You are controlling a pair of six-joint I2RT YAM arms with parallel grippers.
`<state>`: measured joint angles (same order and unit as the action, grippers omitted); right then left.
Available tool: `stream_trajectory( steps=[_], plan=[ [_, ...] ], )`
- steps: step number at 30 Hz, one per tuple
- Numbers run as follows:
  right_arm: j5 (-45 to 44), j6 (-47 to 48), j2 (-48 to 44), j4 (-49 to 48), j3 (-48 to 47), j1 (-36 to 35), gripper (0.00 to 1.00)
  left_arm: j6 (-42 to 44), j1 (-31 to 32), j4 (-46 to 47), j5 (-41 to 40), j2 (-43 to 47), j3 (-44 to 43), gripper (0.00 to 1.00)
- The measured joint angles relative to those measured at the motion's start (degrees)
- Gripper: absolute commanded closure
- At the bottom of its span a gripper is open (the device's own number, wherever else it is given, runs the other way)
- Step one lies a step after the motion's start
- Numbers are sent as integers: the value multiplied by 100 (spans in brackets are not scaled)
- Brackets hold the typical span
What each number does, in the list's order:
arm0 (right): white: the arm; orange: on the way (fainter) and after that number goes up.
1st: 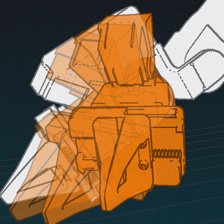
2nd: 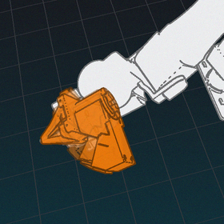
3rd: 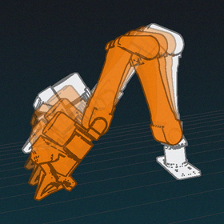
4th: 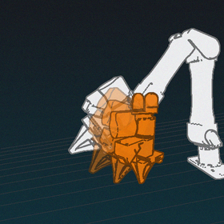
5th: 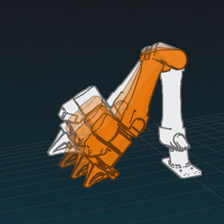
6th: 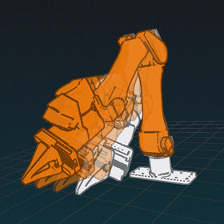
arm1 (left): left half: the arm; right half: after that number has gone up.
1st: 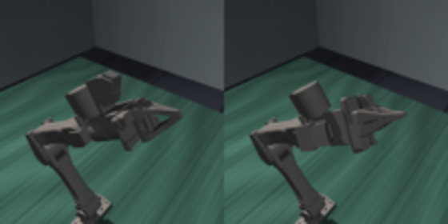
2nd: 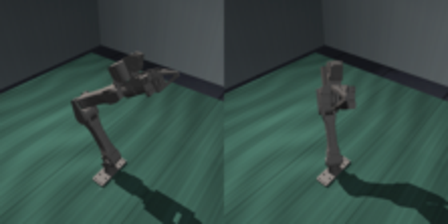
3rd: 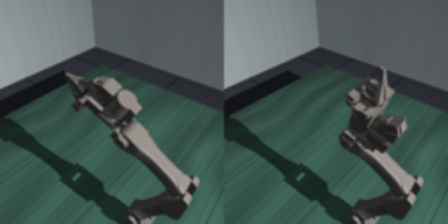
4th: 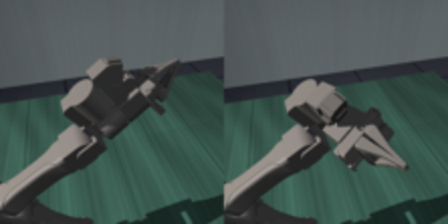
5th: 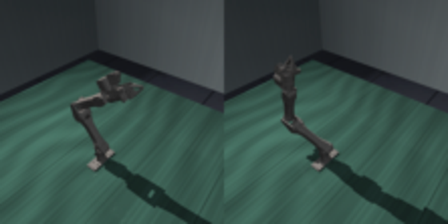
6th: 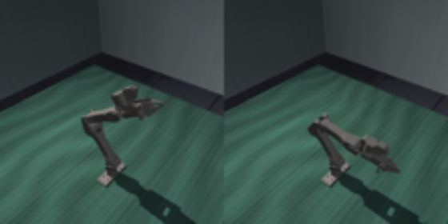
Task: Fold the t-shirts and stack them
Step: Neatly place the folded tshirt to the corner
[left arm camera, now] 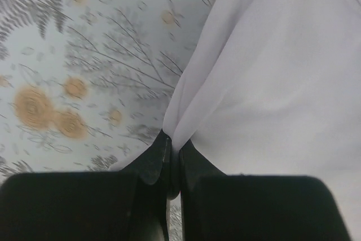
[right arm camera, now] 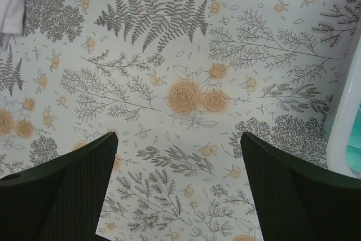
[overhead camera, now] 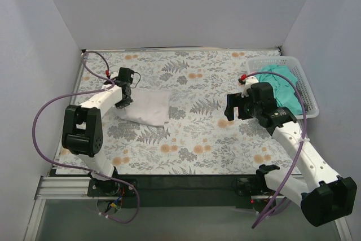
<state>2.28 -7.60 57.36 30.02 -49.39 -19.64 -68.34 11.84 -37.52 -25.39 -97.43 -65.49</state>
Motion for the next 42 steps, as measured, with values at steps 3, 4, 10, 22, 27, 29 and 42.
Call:
stream_trajectory(
  steps=[3,4,10,22,27,29,42],
  plan=[
    [35,37,39,4,-2,0,19,404,-363,92,-452,-197,-164,100],
    [55,44,66,9,-11,0,19,546,-466,162,-588,-286,-205,100],
    [92,83,280,26,-146,0,20,1443,-1038,636,-1368,-1132,-702,100],
    [363,-48,584,31,-280,2,20,2688,-2103,1469,-2109,-1902,-1576,100],
    [448,-131,697,74,-363,2,20,2949,-2367,1679,-2253,-2065,-1836,100],
    [470,-149,769,107,-455,2,20,3023,-2441,1738,-2319,-2192,-1982,99],
    [577,-238,874,181,-678,2,20,3014,-2564,1818,-2485,-2382,-2151,20]
  ],
)
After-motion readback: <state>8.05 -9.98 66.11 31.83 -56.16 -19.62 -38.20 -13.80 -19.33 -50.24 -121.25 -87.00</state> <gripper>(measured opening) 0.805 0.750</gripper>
